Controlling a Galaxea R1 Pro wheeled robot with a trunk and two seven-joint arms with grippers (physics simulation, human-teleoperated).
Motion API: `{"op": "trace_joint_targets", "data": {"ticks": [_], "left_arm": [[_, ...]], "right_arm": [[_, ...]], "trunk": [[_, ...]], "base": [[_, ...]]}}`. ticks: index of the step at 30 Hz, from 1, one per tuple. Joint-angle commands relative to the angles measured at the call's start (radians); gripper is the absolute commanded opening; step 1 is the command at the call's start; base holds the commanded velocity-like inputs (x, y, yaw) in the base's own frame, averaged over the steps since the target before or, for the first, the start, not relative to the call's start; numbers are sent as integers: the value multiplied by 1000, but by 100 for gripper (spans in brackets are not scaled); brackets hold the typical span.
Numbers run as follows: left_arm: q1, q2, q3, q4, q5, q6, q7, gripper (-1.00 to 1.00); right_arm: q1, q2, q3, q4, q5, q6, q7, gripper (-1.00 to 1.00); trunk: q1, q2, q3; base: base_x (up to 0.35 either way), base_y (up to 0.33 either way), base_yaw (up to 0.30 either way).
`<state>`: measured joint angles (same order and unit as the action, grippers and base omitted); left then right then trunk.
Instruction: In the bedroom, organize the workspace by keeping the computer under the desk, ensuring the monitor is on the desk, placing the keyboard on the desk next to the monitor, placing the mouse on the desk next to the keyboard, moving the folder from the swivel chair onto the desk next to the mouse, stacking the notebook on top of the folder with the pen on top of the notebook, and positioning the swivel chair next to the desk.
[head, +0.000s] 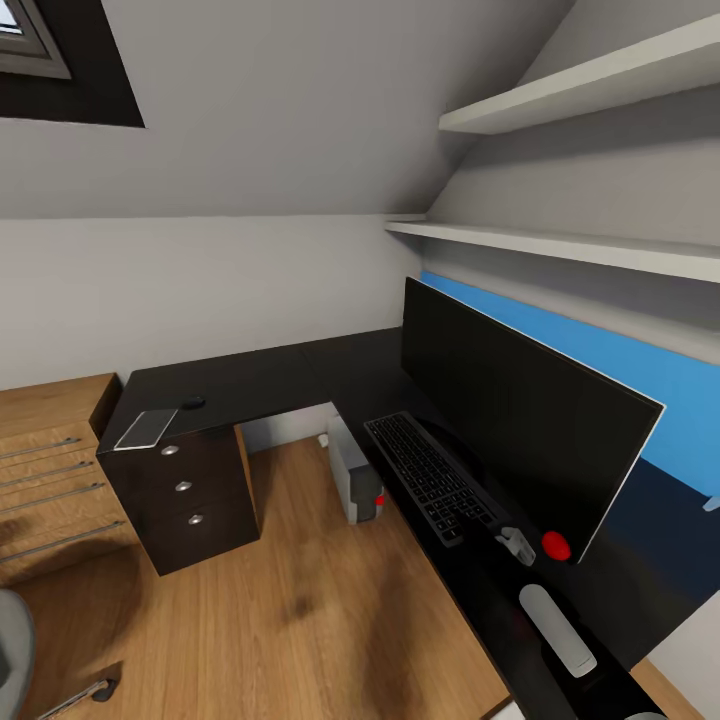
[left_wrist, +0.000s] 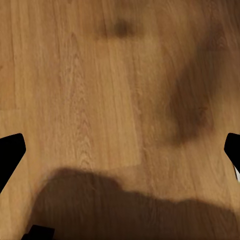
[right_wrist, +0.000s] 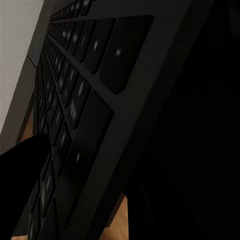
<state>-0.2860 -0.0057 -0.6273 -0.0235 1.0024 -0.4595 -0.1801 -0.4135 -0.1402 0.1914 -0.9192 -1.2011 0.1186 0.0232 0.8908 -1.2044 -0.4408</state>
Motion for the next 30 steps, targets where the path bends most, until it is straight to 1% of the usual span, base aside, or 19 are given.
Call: {"op": "trace_joint_targets", "data": {"ticks": [1,3,8,13,18,30], "left_arm": [[-1,0,-5,2,10,-3,-7,100],[-1,0,-5,2,11,-2,-7,100],[-1,0,-5,2,9,-3,-7,100],[-1,0,-5,2,12,-3,-7,100],[-1,0,-5,2,14,-3,-7,100],[-1,0,-3,2,16,-2,-6,100]], "right_arm": [[-1,-1,2,0,-8,1,1,-100],[-1,-1,2,0,-8,1,1,-100],[-1,-1,2,0,-8,1,1,-100],[-1,-1,2,0,-8,1,1,-100],[-1,-1,2,0,-8,1,1,-100],[-1,-1,2,-1,-8,1,1,-100]], "trunk": [[0,-1,-1],[0,-1,-1],[19,-36,-17],[19,-36,-17],[38,-71,-32],[38,-71,-32]], "base": [[0,0,0],[0,0,0],[0,0,0],[0,0,0],[0,0,0],[0,0,0]]}}
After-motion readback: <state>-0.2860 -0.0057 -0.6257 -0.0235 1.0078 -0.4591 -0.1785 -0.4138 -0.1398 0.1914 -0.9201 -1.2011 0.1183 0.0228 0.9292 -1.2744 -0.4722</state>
